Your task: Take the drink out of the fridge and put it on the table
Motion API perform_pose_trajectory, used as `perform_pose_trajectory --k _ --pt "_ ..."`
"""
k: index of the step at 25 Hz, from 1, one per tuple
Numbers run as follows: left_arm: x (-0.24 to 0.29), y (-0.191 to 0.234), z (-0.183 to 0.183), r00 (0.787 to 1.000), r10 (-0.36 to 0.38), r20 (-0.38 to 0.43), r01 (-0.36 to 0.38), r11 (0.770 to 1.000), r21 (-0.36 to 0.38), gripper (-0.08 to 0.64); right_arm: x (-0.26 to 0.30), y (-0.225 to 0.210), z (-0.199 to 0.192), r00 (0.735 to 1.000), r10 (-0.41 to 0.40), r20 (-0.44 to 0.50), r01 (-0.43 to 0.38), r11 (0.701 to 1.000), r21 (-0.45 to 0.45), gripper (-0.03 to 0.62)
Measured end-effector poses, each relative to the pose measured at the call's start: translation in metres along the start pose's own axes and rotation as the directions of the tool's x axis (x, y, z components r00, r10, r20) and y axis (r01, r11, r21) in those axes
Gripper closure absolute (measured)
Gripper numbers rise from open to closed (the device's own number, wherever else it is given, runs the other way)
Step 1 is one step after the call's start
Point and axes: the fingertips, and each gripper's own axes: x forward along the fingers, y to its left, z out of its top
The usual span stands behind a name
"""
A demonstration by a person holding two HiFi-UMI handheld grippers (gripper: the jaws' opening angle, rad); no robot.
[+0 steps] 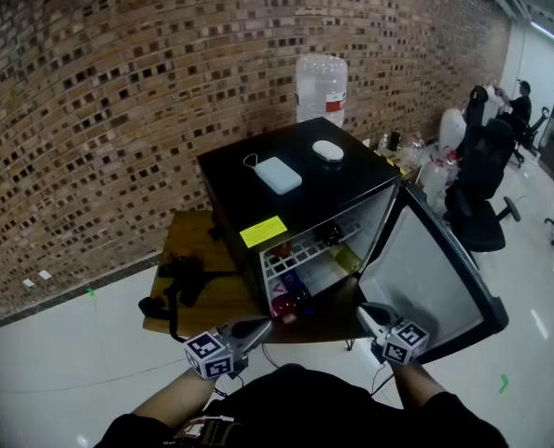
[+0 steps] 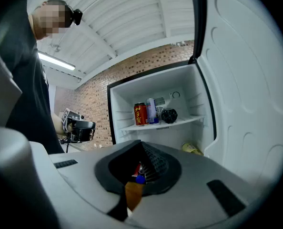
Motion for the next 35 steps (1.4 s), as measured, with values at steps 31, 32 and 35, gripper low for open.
perform_pose_trajectory --k 31,32,35 --pt "0.231 0.107 0.069 0.809 0.588 -0.018 -0.579 0.791 -0.2 0.23 -0.052 -0.02 -0.013 0.996 0.086 -0.004 -0.086 0.987 -0.135 0.557" --pt "0.235 0.114 0.074 0.791 0.612 -0.021 -0.602 0.772 -0.202 0.211 -0.053 -0.021 -0.013 0.996 0.089 -0.003 -0.089 0.987 -0.134 0.557" --pt "0.249 0.135 0.087 0.736 0.675 -0.047 -0.668 0.714 -0.211 0.144 -0.059 -0.024 -0.014 0.995 0.103 0.004 -0.102 0.987 -0.127 0.557"
